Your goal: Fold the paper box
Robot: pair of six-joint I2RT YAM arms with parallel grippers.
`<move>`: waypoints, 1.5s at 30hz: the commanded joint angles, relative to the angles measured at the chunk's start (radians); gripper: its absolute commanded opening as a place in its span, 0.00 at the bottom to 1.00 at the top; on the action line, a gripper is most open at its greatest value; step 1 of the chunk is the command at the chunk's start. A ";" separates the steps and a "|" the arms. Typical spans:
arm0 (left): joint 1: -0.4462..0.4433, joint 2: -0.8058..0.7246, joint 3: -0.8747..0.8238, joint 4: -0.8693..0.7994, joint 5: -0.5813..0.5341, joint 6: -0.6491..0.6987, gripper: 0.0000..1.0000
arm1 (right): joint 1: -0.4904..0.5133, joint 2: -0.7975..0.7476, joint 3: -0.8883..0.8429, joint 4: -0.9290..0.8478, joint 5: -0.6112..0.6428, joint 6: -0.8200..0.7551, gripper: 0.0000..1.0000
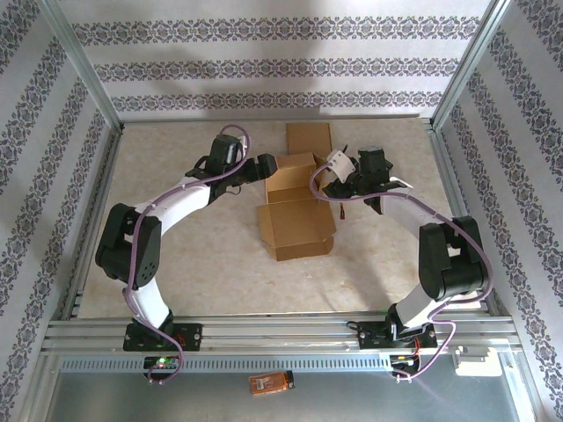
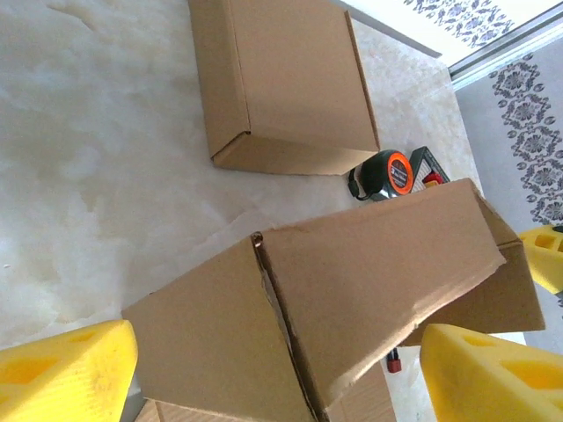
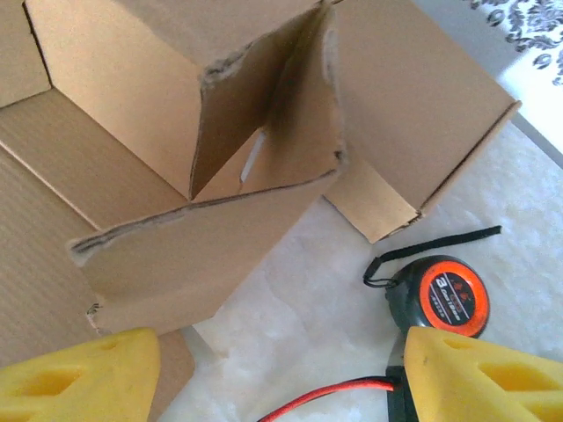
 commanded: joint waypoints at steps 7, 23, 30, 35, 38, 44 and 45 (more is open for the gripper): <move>-0.013 0.041 0.076 -0.094 0.036 0.079 0.79 | 0.045 0.103 0.095 -0.039 -0.031 -0.137 0.71; -0.011 0.069 0.080 -0.098 0.070 0.092 0.77 | 0.098 0.159 0.151 -0.044 -0.101 -0.193 0.60; -0.010 0.070 0.078 -0.097 0.070 0.095 0.77 | 0.126 0.200 0.171 -0.014 -0.094 -0.215 0.59; -0.012 0.065 0.077 -0.098 0.071 0.098 0.77 | 0.140 0.224 0.191 -0.012 -0.104 -0.219 0.56; -0.011 0.061 0.077 -0.095 0.070 0.098 0.77 | 0.144 0.233 0.197 0.006 -0.095 -0.195 0.52; -0.011 0.043 0.067 -0.086 0.069 0.086 0.77 | 0.207 0.271 0.228 0.040 0.134 -0.074 0.37; -0.011 0.032 0.058 -0.078 0.067 0.084 0.77 | 0.222 0.273 0.223 0.048 0.168 -0.071 0.35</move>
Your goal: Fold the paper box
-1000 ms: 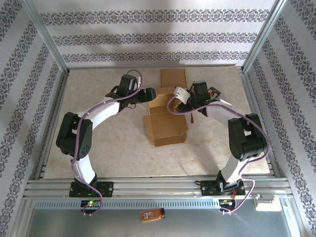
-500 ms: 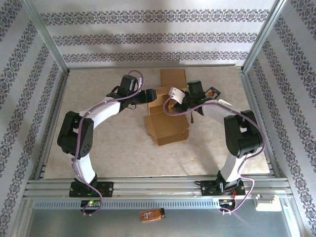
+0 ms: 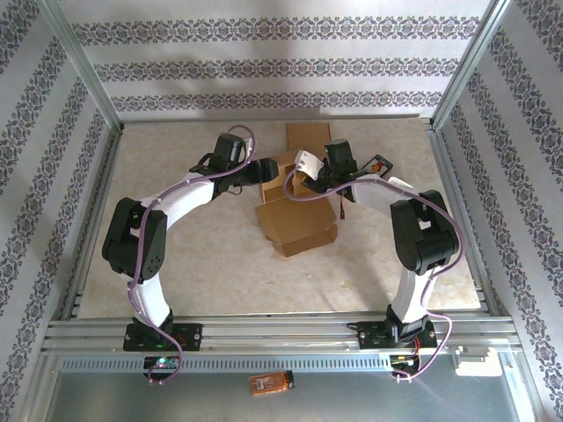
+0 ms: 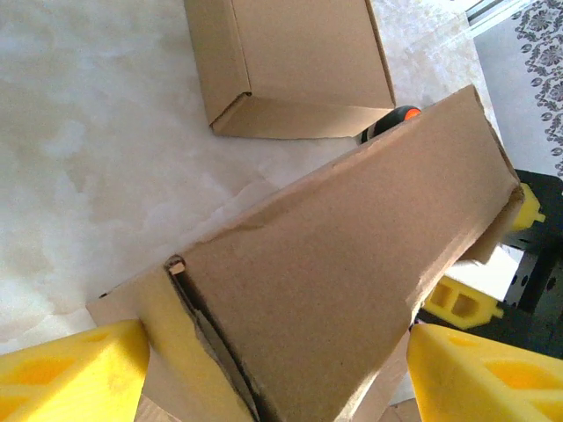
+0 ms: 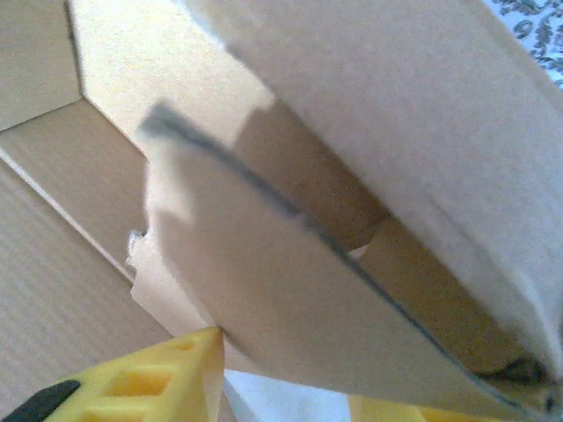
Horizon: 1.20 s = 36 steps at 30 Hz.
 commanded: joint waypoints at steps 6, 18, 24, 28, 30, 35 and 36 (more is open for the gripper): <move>-0.010 -0.127 -0.074 0.050 -0.048 -0.011 0.83 | 0.117 0.024 -0.021 0.090 0.202 0.113 0.23; 0.011 -0.330 -0.259 0.101 -0.197 -0.122 0.87 | 0.190 -0.018 -0.003 0.004 0.263 0.446 0.01; 0.012 -0.457 -0.342 0.066 -0.284 -0.167 0.88 | 0.245 -0.079 -0.060 -0.051 0.288 0.605 0.00; 0.013 -0.532 -0.408 0.054 -0.367 -0.184 0.88 | 0.277 -0.114 -0.111 -0.049 0.321 0.663 0.01; 0.015 -0.531 -0.418 0.049 -0.376 -0.183 0.89 | 0.282 -0.109 -0.120 -0.038 0.296 0.679 0.03; 0.016 -0.476 -0.420 0.083 -0.322 -0.201 0.87 | 0.289 -0.076 -0.118 0.001 0.282 0.679 0.07; 0.017 -0.465 -0.430 0.100 -0.313 -0.211 0.86 | 0.290 -0.070 -0.124 0.022 0.279 0.681 0.08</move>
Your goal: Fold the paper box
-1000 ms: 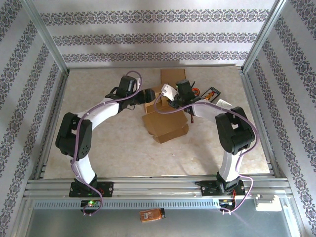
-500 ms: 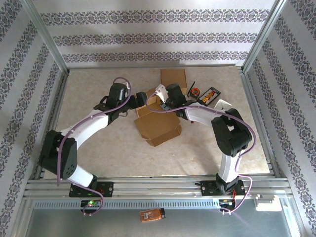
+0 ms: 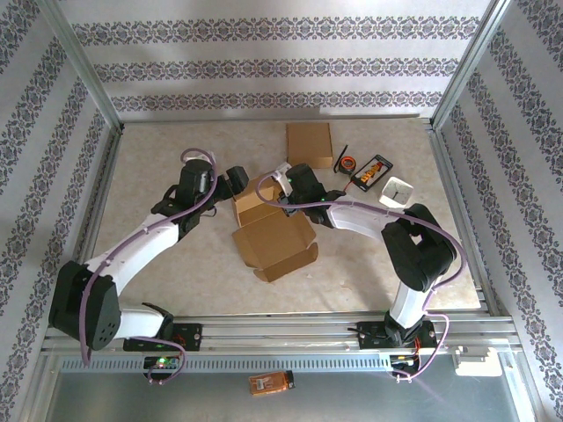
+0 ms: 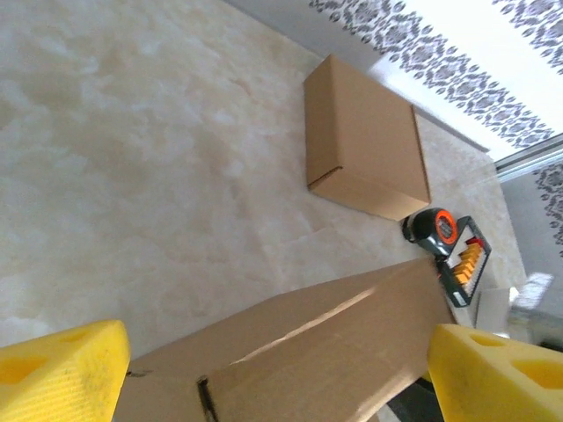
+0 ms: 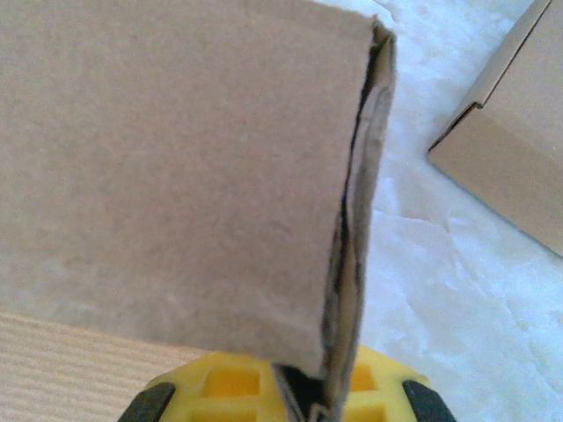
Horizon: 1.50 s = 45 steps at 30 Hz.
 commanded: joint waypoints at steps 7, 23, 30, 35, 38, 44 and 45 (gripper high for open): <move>0.009 0.095 -0.018 0.058 0.093 -0.033 0.76 | 0.007 0.052 -0.038 0.126 -0.027 0.036 0.18; 0.010 0.081 -0.019 0.046 0.079 0.010 0.76 | 0.003 0.172 0.020 0.278 -0.051 0.095 0.36; 0.012 0.073 -0.029 0.056 0.089 0.013 0.76 | -0.010 0.175 0.027 0.270 -0.095 0.122 0.08; 0.013 0.035 -0.049 0.056 0.097 -0.001 0.76 | -0.010 0.165 0.029 0.217 -0.061 0.237 0.00; 0.013 0.000 -0.069 0.054 0.108 -0.014 0.76 | 0.000 0.144 -0.007 0.206 -0.017 0.322 0.00; 0.013 -0.048 -0.115 0.061 0.120 -0.041 0.76 | 0.058 0.094 -0.115 0.213 0.095 0.430 0.00; 0.012 -0.044 -0.120 0.066 0.119 -0.043 0.76 | 0.067 0.095 -0.129 0.234 0.105 0.423 0.00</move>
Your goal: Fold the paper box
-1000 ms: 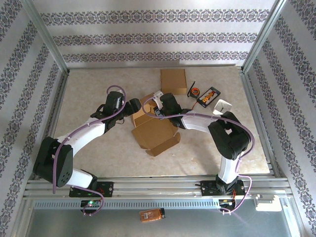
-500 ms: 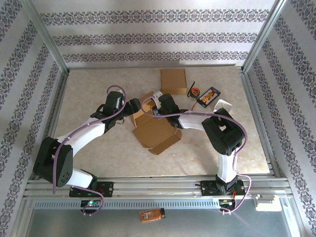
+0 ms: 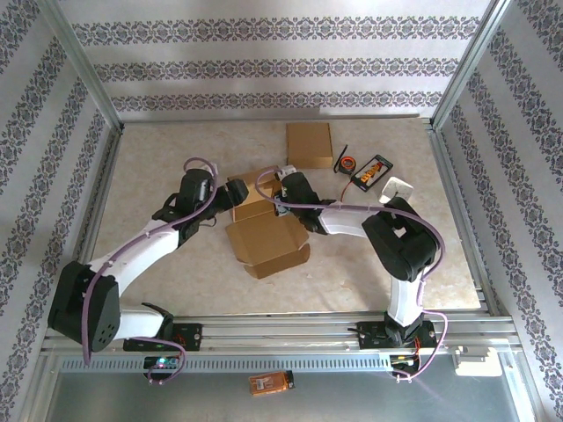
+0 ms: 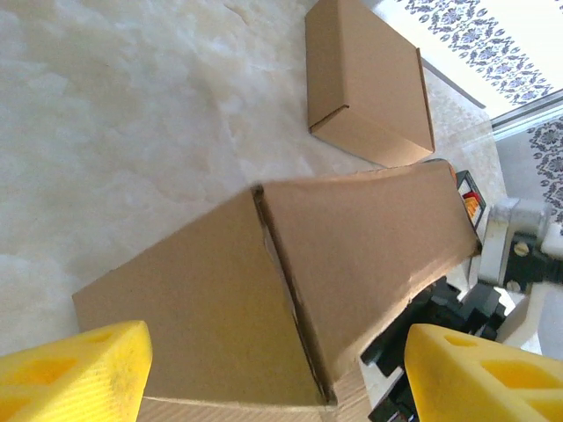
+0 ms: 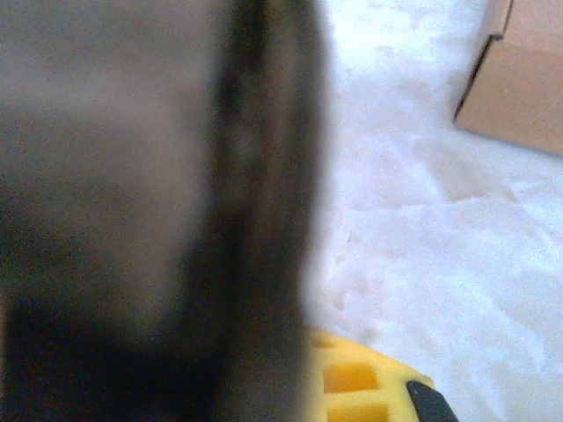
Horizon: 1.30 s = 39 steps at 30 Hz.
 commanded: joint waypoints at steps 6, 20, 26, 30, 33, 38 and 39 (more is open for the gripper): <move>0.006 0.007 -0.040 0.068 0.021 -0.039 0.76 | 0.039 0.064 -0.014 0.015 0.039 0.030 0.00; 0.039 0.029 0.026 0.064 -0.013 -0.074 0.91 | 0.063 0.008 -0.063 0.043 0.079 -0.064 0.00; 0.042 0.101 0.006 0.127 0.031 -0.107 0.71 | 0.062 -0.011 -0.080 0.057 0.053 -0.089 0.05; 0.041 0.114 -0.017 0.171 0.070 -0.117 0.66 | 0.063 -0.034 -0.092 0.072 0.027 -0.129 0.10; 0.042 0.120 -0.012 0.167 0.092 -0.107 0.66 | 0.060 -0.054 -0.091 0.073 0.039 -0.159 0.17; 0.042 0.121 -0.004 0.172 0.110 -0.098 0.66 | 0.054 -0.072 -0.086 0.077 0.120 -0.186 0.30; 0.042 0.120 -0.002 0.172 0.112 -0.096 0.66 | 0.053 -0.070 -0.080 0.078 0.124 -0.194 0.31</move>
